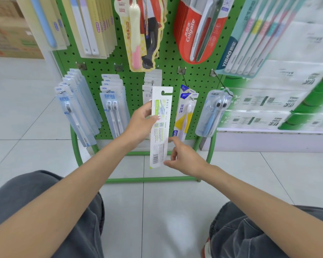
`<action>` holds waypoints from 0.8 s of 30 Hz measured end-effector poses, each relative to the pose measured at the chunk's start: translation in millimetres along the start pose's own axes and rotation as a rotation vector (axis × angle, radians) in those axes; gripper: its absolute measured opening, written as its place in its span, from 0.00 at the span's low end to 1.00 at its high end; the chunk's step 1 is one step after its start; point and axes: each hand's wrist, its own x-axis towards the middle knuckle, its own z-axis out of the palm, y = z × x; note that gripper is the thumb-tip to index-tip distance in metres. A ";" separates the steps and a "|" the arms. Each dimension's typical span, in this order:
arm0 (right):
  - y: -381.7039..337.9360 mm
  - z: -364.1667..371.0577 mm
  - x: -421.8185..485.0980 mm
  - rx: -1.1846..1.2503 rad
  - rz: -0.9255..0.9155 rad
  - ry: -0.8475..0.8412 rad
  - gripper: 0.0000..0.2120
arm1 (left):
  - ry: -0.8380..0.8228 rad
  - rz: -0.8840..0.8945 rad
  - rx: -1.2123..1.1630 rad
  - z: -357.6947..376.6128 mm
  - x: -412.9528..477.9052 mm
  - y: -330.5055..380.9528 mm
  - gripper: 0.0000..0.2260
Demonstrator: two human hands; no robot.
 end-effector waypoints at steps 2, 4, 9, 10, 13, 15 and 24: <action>3.6 -1.6 2.7 -0.009 0.006 -0.004 0.14 | -0.007 -0.045 -0.037 2.0 0.1 -1.7 0.17; 7.3 -6.9 5.1 -0.012 0.018 -0.003 0.04 | -0.035 -0.096 -0.071 4.7 -0.6 -3.0 0.14; 6.8 -30.0 9.4 0.051 0.020 0.090 0.03 | -0.099 -0.168 -0.132 8.9 -0.1 -7.7 0.13; 5.9 -36.1 10.1 0.069 0.012 0.129 0.03 | -0.113 -0.176 -0.128 9.4 -0.4 -8.4 0.13; 3.5 -55.0 10.7 0.130 -0.003 0.236 0.03 | -0.177 -0.193 -0.120 11.6 -2.7 -8.7 0.12; 2.2 -66.4 9.1 0.167 -0.012 0.295 0.03 | -0.215 -0.202 -0.133 13.7 -4.4 -8.8 0.12; -9.2 -89.4 1.2 0.320 -0.058 0.422 0.03 | -0.247 -0.215 -0.121 18.1 -4.4 -11.9 0.12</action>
